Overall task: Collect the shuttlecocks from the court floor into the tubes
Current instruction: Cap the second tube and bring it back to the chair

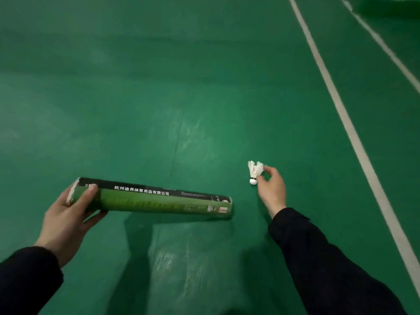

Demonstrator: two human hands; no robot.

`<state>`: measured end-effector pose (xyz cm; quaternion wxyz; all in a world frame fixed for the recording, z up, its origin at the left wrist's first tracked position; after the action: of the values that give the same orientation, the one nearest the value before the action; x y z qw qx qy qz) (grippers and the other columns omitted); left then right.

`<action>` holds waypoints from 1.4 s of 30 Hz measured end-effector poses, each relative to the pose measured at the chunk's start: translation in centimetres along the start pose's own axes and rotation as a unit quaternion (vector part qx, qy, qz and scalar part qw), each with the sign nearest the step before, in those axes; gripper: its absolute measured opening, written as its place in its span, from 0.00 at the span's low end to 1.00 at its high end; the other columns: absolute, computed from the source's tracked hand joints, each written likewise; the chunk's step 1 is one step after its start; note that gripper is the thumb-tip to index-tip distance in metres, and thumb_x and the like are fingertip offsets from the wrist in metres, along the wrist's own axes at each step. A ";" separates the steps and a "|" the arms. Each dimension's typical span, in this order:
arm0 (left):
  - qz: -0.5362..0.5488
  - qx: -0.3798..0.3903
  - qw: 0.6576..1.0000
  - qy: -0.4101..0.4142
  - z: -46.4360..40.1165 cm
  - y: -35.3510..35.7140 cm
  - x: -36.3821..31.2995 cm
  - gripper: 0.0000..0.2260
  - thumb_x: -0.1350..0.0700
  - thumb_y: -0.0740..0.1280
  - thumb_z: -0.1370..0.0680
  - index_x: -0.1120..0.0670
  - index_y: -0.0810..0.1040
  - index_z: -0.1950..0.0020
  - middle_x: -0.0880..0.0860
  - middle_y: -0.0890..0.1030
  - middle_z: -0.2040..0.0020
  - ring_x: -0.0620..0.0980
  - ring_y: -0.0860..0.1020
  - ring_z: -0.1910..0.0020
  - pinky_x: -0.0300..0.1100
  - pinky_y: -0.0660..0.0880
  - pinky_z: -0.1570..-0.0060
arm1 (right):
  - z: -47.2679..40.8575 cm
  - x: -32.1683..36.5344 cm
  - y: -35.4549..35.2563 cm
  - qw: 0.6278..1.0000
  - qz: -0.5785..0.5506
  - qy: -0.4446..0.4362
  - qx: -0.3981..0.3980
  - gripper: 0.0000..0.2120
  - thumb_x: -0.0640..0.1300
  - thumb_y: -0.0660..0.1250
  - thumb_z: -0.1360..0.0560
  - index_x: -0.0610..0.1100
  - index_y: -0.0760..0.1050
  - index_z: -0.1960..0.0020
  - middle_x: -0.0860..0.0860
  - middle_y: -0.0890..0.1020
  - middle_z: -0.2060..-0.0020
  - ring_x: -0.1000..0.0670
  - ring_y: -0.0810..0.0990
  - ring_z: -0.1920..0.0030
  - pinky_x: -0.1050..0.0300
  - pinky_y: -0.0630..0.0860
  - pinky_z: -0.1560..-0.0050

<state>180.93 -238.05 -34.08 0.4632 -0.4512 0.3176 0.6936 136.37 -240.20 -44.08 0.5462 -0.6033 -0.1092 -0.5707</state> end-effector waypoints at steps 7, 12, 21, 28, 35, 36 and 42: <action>-0.025 -0.013 1.000 0.014 -1.2 -2.7 -1.6 0.10 0.54 0.69 0.18 0.52 0.79 0.38 0.51 0.83 0.47 0.50 0.82 0.49 0.50 0.84 0.47 | -4.7 -1.3 3.1 0.964 0.247 -0.068 0.073 0.35 0.42 0.69 0.22 0.46 0.56 0.20 0.41 0.76 0.31 0.39 0.81 0.41 0.43 0.78 0.42; -0.001 0.003 1.000 -0.012 -2.0 -2.8 1.0 0.11 0.54 0.70 0.18 0.52 0.79 0.37 0.53 0.83 0.43 0.52 0.83 0.46 0.52 0.81 0.44 | 2.2 -3.7 2.3 0.997 0.018 0.052 0.046 0.16 0.42 0.72 0.24 0.39 0.77 0.38 0.45 0.84 0.51 0.46 0.80 0.56 0.53 0.76 0.55; 0.029 0.048 0.997 -0.043 -3.4 -6.3 4.9 0.20 0.52 0.72 0.20 0.55 0.76 0.29 0.57 0.83 0.37 0.53 0.83 0.44 0.48 0.84 0.52 | 13.8 -2.1 5.4 0.899 -0.391 0.184 0.067 0.08 0.39 0.67 0.21 0.44 0.78 0.43 0.50 0.80 0.54 0.55 0.76 0.61 0.65 0.79 0.66; 0.066 0.047 0.995 -0.051 -4.0 -11.6 3.9 0.15 0.52 0.71 0.18 0.56 0.77 0.33 0.56 0.82 0.43 0.53 0.82 0.47 0.47 0.84 0.54 | 18.3 -0.5 7.1 0.886 -0.413 0.208 -0.027 0.16 0.37 0.66 0.20 0.39 0.74 0.32 0.46 0.82 0.47 0.53 0.81 0.54 0.58 0.83 0.51; 0.122 0.024 0.988 -0.087 -3.7 -17.2 4.1 0.10 0.51 0.71 0.19 0.55 0.79 0.42 0.56 0.81 0.45 0.57 0.82 0.45 0.50 0.83 0.50 | 21.0 3.7 11.4 0.922 -0.330 0.170 0.112 0.14 0.39 0.63 0.18 0.41 0.76 0.34 0.44 0.82 0.39 0.51 0.81 0.47 0.55 0.79 0.48; 0.131 0.019 0.987 -0.092 -3.7 -18.0 4.3 0.09 0.51 0.71 0.19 0.55 0.79 0.42 0.56 0.81 0.45 0.58 0.82 0.44 0.51 0.83 0.48 | 21.2 4.5 11.9 0.932 -0.308 0.149 0.121 0.13 0.39 0.63 0.18 0.42 0.77 0.34 0.45 0.81 0.38 0.53 0.78 0.52 0.57 0.75 0.53; 0.168 -0.014 0.979 -0.114 -3.9 -22.0 5.3 0.15 0.50 0.72 0.19 0.57 0.77 0.37 0.56 0.80 0.41 0.60 0.82 0.41 0.51 0.83 0.48 | 23.4 8.1 13.3 0.927 -0.258 0.063 0.266 0.18 0.47 0.53 0.15 0.38 0.76 0.37 0.43 0.82 0.48 0.53 0.63 0.72 0.60 0.61 0.71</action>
<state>201.83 -231.40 -41.02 0.3671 -0.3154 0.3240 0.8129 162.34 -230.89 -38.79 0.5259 -0.3500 -0.3745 -0.6787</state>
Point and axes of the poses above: each hand's wrist, its own z-axis away from the middle knuckle, its own y-axis out of the palm, x = y × z, the point moved 1 cm from there along -z, towards the middle knuckle
